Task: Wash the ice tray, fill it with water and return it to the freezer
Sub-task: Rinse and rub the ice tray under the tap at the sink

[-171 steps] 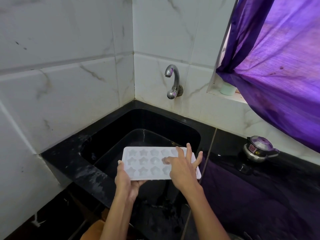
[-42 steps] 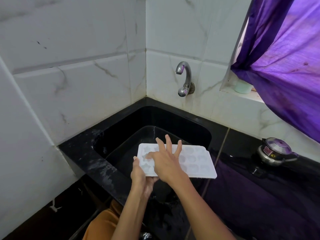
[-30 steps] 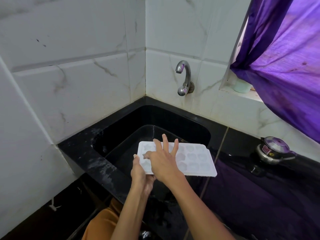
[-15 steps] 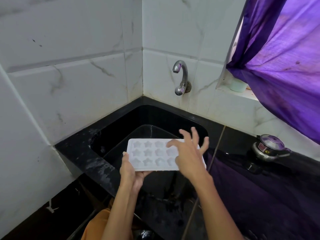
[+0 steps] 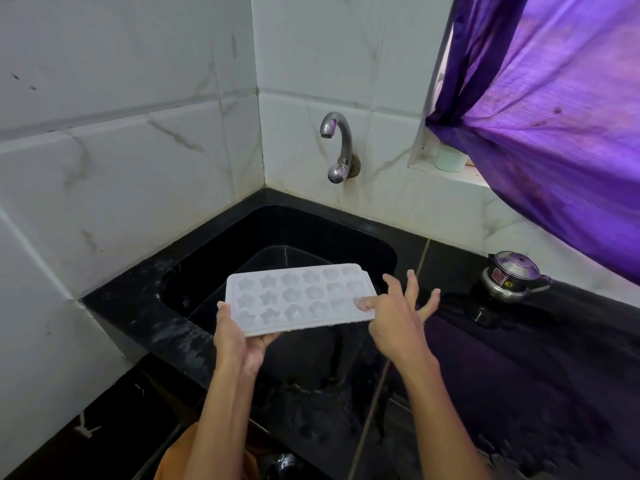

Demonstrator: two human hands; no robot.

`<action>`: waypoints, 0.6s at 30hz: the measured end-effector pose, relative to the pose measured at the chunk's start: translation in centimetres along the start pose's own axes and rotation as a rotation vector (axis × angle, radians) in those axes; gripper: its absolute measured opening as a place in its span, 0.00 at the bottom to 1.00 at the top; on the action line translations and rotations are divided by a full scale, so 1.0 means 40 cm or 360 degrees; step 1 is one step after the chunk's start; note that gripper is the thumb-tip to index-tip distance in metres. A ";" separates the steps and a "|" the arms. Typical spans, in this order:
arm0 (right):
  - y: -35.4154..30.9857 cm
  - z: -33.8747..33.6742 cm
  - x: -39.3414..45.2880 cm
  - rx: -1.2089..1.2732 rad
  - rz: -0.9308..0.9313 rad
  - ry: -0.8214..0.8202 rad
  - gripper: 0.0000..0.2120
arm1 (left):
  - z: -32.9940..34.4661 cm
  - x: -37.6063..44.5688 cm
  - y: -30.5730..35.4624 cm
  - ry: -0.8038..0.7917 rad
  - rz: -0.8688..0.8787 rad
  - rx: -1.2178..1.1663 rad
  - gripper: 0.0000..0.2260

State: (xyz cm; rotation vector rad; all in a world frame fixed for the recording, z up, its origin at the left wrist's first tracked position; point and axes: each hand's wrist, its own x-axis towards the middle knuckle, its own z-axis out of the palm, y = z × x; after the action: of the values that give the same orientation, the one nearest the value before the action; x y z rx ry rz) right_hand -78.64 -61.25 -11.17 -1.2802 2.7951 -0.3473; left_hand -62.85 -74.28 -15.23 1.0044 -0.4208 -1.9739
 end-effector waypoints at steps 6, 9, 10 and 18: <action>0.000 -0.004 -0.009 -0.0017 0.0052 -0.0010 0.27 | -0.006 0.004 -0.001 0.0007 -0.0013 0.0033 0.19; -0.003 -0.006 -0.009 -0.0033 0.0102 0.0010 0.26 | -0.005 0.008 -0.006 -0.0011 -0.0050 0.0014 0.20; -0.006 -0.005 -0.009 -0.0037 0.0106 0.0017 0.27 | -0.005 0.007 -0.006 -0.0008 -0.0052 -0.0001 0.20; -0.015 -0.006 -0.015 -0.0058 0.0117 -0.0014 0.23 | -0.005 0.004 -0.002 0.0016 -0.0027 0.0021 0.20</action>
State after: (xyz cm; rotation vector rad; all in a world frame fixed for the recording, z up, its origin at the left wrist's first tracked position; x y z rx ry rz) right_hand -77.84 -61.13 -10.83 -1.1792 2.8448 -0.2874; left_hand -62.80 -74.33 -15.47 1.0288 -0.4211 -1.9828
